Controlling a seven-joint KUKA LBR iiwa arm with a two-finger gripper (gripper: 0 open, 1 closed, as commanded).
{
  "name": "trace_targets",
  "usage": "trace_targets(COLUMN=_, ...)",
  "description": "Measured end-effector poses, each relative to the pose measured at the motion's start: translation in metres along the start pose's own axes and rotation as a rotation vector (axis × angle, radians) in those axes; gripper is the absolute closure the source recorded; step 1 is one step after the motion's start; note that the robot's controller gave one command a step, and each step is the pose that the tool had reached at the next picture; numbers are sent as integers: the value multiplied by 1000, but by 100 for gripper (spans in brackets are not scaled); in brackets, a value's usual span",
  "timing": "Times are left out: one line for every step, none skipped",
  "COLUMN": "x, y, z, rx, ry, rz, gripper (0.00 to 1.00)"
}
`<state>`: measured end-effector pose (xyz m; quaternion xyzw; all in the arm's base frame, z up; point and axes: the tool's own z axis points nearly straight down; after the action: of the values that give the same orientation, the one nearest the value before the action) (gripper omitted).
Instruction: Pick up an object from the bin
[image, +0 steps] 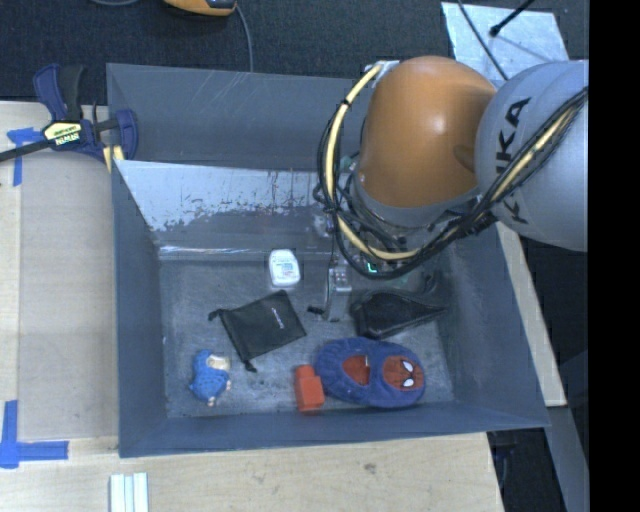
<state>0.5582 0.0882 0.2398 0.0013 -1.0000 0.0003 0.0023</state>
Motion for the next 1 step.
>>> trace_targets(x=-8, y=26, z=138, rx=0, ry=0, rz=-27, gripper=0)
